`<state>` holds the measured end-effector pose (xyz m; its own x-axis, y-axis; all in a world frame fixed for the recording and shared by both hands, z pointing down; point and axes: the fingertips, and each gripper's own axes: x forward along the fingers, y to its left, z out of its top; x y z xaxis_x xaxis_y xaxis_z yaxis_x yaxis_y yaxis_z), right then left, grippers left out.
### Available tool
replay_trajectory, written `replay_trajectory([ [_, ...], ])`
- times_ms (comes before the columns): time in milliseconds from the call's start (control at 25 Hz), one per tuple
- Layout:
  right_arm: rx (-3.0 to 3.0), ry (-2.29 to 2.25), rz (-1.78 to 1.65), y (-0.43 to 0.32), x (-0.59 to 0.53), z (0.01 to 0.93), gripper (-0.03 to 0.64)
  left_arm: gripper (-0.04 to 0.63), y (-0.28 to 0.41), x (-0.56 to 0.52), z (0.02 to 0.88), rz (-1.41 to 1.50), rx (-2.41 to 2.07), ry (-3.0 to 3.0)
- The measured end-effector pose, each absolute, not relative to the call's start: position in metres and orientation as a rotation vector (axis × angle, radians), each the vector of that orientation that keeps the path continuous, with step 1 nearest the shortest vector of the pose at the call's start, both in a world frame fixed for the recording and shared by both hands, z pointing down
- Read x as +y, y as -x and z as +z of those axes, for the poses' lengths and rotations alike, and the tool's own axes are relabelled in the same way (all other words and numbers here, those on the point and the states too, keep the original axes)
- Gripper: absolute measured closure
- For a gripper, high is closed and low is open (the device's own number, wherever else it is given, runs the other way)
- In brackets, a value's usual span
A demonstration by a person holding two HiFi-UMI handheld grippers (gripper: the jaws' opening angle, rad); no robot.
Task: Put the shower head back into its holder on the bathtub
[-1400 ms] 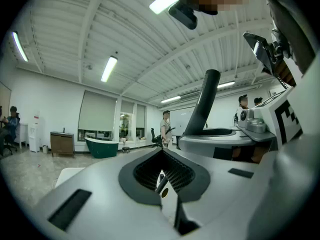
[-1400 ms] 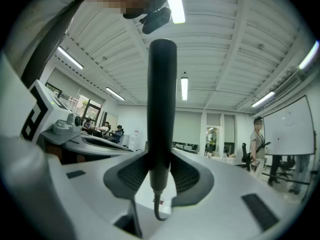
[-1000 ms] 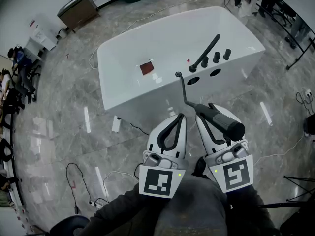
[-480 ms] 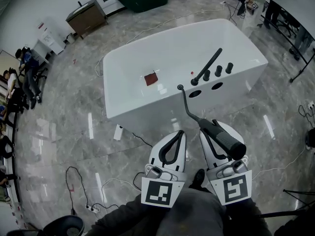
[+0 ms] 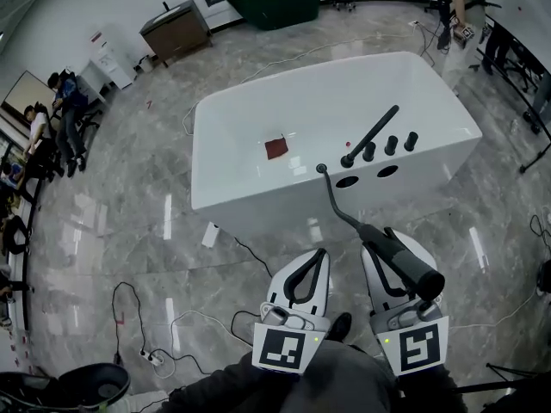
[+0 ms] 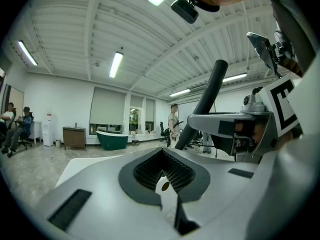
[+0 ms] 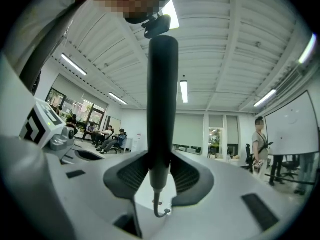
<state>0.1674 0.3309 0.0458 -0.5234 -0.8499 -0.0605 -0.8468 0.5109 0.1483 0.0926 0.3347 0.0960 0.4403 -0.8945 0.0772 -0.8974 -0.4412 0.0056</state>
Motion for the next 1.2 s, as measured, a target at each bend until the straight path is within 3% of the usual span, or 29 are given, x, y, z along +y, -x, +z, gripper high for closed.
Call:
replay_trajectory([
  [1200,-2.648,-1.523,-0.383,-0.094,0.161,0.008,0.474,0.592,-0.023,0.134,0.096,-0.064,-1.565,-2.614],
])
